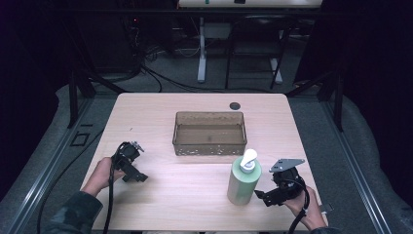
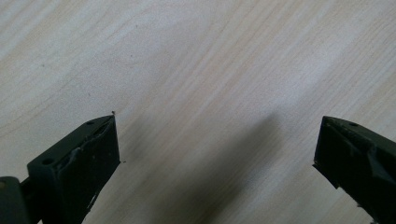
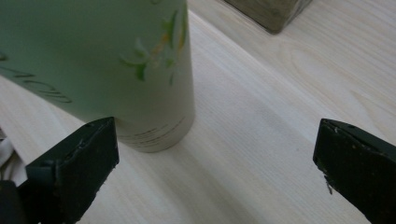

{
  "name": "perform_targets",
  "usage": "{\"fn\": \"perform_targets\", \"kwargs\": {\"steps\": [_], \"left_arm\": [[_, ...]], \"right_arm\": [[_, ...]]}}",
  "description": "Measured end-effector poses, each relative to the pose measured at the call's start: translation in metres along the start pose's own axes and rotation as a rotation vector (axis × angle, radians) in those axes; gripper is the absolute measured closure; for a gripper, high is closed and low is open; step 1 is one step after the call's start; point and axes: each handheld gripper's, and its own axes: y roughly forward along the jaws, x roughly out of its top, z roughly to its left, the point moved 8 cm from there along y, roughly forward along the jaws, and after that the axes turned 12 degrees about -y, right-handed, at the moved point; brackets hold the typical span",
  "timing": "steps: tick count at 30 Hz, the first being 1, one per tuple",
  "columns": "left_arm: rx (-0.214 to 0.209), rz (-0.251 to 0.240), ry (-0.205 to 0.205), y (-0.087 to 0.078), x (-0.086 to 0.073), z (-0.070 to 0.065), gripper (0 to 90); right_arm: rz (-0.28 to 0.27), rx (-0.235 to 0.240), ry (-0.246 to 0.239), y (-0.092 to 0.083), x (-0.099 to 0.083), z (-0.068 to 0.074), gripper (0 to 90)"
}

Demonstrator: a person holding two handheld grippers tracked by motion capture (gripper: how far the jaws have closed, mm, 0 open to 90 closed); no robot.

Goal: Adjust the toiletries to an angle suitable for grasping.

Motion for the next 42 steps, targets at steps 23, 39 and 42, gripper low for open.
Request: {"fn": "perform_targets", "kwargs": {"steps": [23, 39, 42], "left_arm": [[-0.001, 0.009, 0.003, 0.001, 0.0, -0.001, 0.1], [-0.003, 0.013, 0.003, 0.002, 0.0, -0.001, 0.0], [-0.004, 0.013, 0.002, 0.003, 0.0, -0.001, 0.0]], "right_arm": [[-0.112, 0.07, -0.066, -0.003, 0.028, 0.032, 0.0], [-0.252, 0.07, -0.023, -0.01, 0.057, 0.037, 0.0], [-0.285, 0.072, -0.022, -0.01, 0.064, 0.038, 0.0]]}}
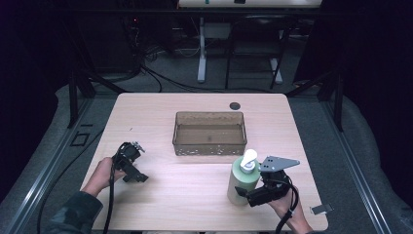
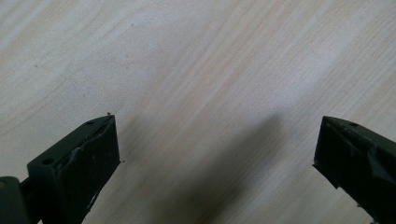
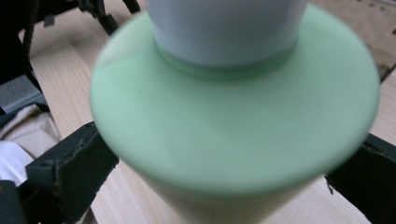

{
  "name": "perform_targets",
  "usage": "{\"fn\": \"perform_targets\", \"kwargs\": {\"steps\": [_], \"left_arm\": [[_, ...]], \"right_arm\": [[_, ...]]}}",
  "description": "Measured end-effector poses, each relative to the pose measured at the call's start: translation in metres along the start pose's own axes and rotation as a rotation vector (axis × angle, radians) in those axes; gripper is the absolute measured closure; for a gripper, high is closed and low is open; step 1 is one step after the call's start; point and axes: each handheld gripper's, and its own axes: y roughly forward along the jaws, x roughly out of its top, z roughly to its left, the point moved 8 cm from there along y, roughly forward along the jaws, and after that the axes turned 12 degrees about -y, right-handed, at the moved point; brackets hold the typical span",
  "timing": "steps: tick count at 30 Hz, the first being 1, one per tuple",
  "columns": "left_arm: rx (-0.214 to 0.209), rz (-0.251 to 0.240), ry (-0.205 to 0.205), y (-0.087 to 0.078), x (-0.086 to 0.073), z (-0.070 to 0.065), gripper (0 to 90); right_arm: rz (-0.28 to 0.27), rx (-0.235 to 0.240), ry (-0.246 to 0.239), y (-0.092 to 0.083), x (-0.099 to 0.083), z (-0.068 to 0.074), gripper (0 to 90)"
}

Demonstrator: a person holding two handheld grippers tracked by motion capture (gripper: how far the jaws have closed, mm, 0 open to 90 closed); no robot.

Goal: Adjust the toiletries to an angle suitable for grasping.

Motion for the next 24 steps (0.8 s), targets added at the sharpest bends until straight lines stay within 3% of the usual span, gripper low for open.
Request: {"fn": "perform_targets", "kwargs": {"steps": [8, 10, 13, 24], "left_arm": [[0.002, 0.002, 0.0, 0.0, 0.0, 0.0, 0.0], [0.002, 0.002, 0.001, 0.0, 0.0, 0.0, 0.1], [0.001, 0.002, -0.001, 0.0, 0.0, 0.0, 0.1], [0.003, 0.004, 0.001, 0.001, 0.0, 0.0, 0.0]], "right_arm": [[-0.056, -0.036, -0.002, 0.001, 0.014, 0.0, 0.0], [-0.055, -0.053, -0.007, 0.001, 0.016, 0.0, 0.2], [-0.064, -0.086, -0.015, 0.0, 0.018, -0.002, 10.1], [-0.038, -0.105, -0.025, 0.0, 0.018, -0.004, 11.4]]}}
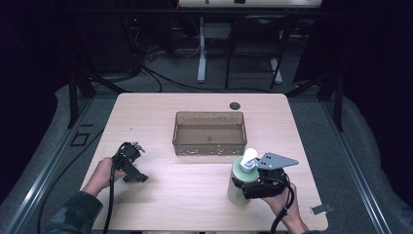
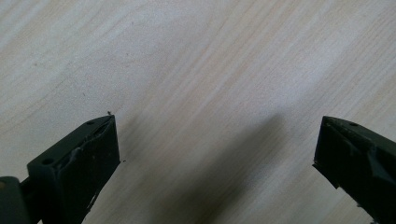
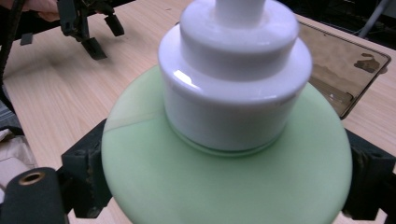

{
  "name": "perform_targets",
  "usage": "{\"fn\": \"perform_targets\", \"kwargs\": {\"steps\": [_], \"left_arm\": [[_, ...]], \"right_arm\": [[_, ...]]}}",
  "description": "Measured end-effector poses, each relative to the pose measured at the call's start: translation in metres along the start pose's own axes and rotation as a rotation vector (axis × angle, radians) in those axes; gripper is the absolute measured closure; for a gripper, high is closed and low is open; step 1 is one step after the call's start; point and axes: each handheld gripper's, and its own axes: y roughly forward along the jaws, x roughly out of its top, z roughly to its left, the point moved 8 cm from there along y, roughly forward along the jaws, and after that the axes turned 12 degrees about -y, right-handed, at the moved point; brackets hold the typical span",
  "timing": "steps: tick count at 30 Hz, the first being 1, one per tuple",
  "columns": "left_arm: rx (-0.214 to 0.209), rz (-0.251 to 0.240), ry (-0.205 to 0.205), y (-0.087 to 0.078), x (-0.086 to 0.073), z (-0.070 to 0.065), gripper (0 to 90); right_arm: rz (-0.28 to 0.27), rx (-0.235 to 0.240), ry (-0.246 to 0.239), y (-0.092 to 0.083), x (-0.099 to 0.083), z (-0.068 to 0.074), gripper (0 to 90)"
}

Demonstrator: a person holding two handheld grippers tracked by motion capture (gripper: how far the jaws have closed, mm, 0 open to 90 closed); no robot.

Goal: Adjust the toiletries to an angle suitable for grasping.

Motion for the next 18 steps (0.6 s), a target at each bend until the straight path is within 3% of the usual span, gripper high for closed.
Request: {"fn": "perform_targets", "kwargs": {"steps": [18], "left_arm": [[0.005, 0.004, 0.002, 0.0, 0.0, 0.0, 0.1]], "right_arm": [[0.007, -0.052, 0.034, 0.003, -0.002, -0.018, 11.8]]}}
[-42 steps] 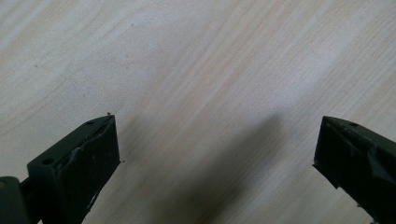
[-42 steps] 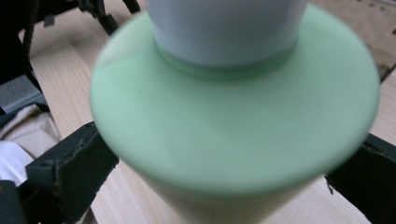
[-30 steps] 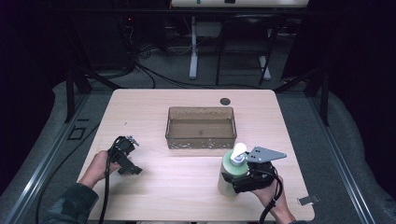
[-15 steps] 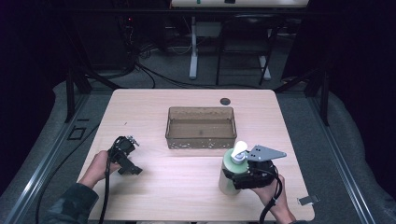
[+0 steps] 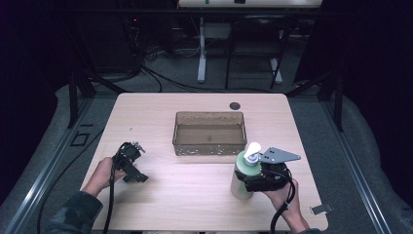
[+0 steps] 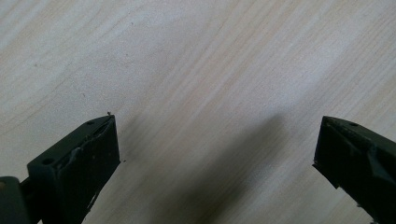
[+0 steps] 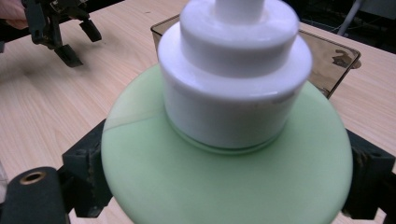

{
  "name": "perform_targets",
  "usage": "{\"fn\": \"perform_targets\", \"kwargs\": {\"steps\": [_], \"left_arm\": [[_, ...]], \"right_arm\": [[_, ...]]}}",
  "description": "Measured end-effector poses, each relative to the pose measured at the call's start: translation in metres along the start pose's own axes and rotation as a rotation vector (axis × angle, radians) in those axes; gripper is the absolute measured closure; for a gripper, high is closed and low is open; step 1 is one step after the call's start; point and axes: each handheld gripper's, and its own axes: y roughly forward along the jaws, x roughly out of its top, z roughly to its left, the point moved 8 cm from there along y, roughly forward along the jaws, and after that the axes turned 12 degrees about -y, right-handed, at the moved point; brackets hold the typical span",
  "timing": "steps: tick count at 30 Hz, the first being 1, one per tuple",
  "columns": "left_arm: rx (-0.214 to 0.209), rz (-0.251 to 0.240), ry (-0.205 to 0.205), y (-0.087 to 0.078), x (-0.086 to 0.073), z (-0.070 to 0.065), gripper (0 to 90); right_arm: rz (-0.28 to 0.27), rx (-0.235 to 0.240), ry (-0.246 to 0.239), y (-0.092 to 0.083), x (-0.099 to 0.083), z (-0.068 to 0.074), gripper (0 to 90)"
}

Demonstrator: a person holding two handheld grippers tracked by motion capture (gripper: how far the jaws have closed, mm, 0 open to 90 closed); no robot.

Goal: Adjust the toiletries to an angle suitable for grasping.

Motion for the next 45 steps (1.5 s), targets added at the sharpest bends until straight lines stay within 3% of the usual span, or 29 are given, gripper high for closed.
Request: {"fn": "perform_targets", "kwargs": {"steps": [27, 45], "left_arm": [[0.0, -0.01, -0.007, -0.001, 0.001, 0.001, 0.1], [0.003, -0.007, -0.01, 0.0, 0.001, 0.002, 0.1]], "right_arm": [[0.023, -0.077, 0.049, 0.015, 0.004, -0.03, 11.9], [0.038, -0.175, 0.118, 0.024, 0.006, -0.046, 11.9]]}}
